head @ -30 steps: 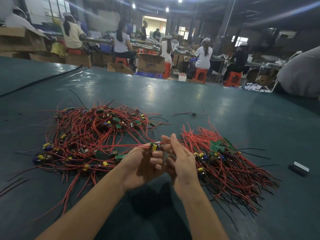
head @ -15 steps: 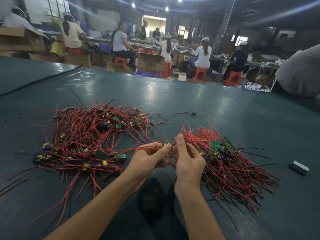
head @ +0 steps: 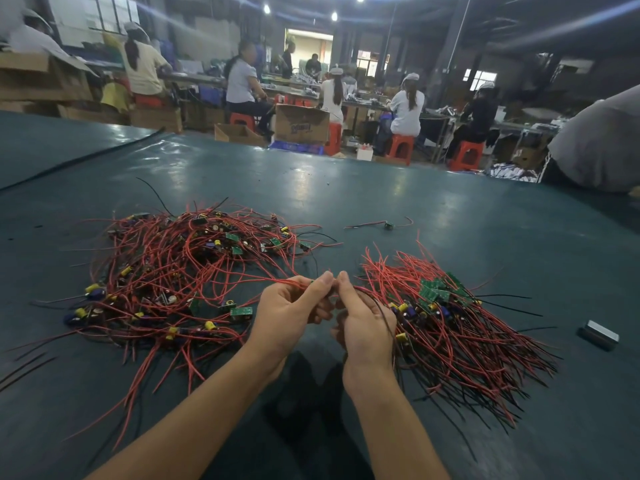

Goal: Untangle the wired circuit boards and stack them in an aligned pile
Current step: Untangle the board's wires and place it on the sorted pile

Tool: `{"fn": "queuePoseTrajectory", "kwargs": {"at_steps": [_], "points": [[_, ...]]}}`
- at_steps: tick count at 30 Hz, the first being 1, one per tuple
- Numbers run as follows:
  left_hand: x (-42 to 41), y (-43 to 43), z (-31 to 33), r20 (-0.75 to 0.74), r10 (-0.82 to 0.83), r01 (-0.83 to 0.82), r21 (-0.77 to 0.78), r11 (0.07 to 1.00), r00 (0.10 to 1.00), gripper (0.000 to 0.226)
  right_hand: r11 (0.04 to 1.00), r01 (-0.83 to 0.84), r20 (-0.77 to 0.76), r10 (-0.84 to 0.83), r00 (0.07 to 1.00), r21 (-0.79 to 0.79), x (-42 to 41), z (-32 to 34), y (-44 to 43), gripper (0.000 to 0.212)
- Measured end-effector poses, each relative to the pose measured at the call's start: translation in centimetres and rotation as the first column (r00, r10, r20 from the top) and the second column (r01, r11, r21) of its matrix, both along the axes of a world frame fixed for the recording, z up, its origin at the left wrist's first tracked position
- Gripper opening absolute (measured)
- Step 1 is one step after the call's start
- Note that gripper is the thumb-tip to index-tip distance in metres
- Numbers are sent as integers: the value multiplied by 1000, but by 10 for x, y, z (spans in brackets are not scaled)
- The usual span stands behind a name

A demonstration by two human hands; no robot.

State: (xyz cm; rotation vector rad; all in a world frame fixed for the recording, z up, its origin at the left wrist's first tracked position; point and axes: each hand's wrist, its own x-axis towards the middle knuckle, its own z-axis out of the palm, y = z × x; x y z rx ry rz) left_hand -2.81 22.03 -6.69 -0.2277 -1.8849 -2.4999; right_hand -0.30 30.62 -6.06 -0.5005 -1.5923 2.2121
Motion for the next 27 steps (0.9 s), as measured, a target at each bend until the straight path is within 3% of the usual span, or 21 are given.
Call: {"fn": "queuePoseTrajectory", "kwargs": {"at_steps": [2,5,13,17,20,23,27], "points": [[0,1,1,-9,27,-27,13,1000,1000,24,999,15,6,-15,1000,-34,-1,1,3,32],[-1,0,0,-44,38,-38,6,999,998,26,993,58,19,-57,998,-101,-4,1,11,22],[-5,-6,1,-79,34,-34,0,999,996,31,946,193,-39,-210,977,-260,-10,4,41,22],[-6,-6,0,-97,31,-32,-9,999,995,32,961,244,-123,-260,958,-133,-11,1,41,36],[-8,-10,0,-94,44,-44,5,999,995,32,962,270,-208,-271,940,-33,-10,-1,36,29],[-8,-10,0,-104,32,-33,-4,999,994,31,954,264,-230,-292,928,-144,-10,2,36,8],[-4,-8,1,-137,-12,6,-46,999,991,27,923,269,-188,-326,927,-274,-9,5,39,15]]}}
